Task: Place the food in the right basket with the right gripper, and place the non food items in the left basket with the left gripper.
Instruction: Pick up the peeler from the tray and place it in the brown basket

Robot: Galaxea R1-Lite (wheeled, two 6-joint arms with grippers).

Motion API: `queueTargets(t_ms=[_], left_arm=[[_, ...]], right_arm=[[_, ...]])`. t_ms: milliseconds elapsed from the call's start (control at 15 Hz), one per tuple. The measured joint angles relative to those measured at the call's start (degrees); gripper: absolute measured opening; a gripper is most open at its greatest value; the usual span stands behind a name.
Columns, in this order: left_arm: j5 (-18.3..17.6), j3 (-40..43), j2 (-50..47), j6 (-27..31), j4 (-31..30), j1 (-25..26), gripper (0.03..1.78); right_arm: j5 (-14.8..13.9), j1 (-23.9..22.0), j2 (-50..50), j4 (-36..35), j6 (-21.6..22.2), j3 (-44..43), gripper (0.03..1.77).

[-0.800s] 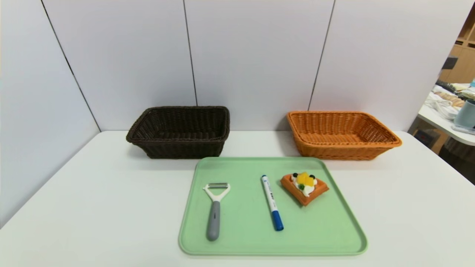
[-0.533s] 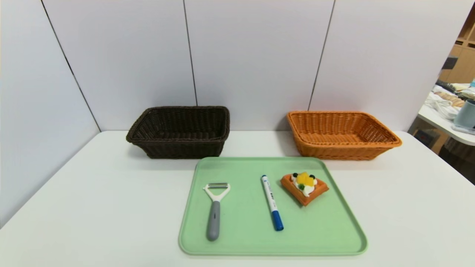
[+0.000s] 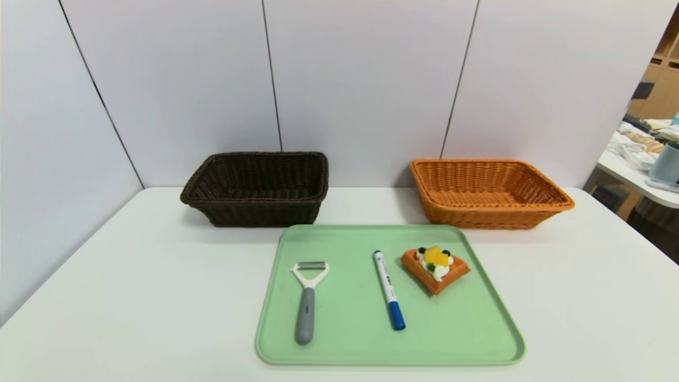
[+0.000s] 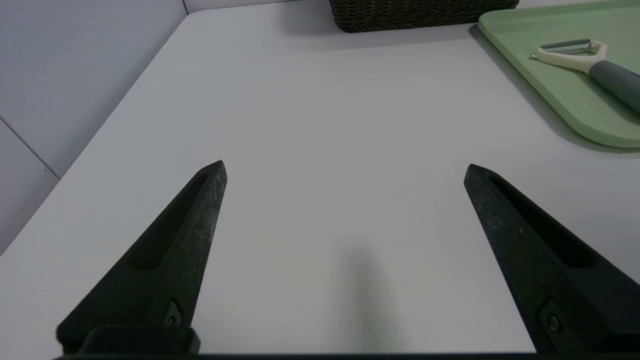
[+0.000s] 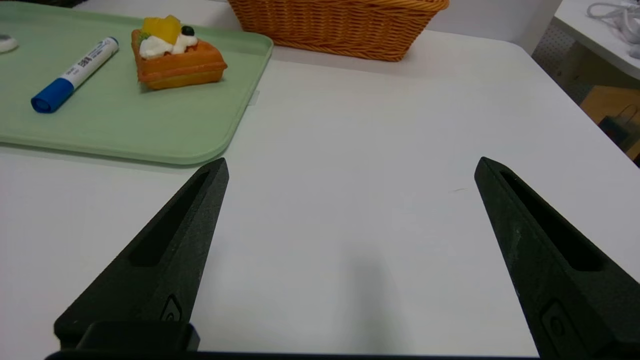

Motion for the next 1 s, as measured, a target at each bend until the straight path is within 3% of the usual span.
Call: queueTargets(t_ms=[400,533,1000], left_arm=[[-2.21,-5.85,2.51,-4.10,5.42,-0.05,1.69],[-2.32,-6.97,3.77,-4.10,5.85,-0.05,1.69],[-2.56,-15.12,15.98,-3.90,8.11,-0.05,1.69]], right_arm=[[0.57,0.00,2.46,0.37,-1.18,-0.88,1.70],[2.19,0.02,4.25,0.85,0.13,-3.61,1.70],[3.11,2.57,20.97,5.75,2.54,-15.90,1.70]])
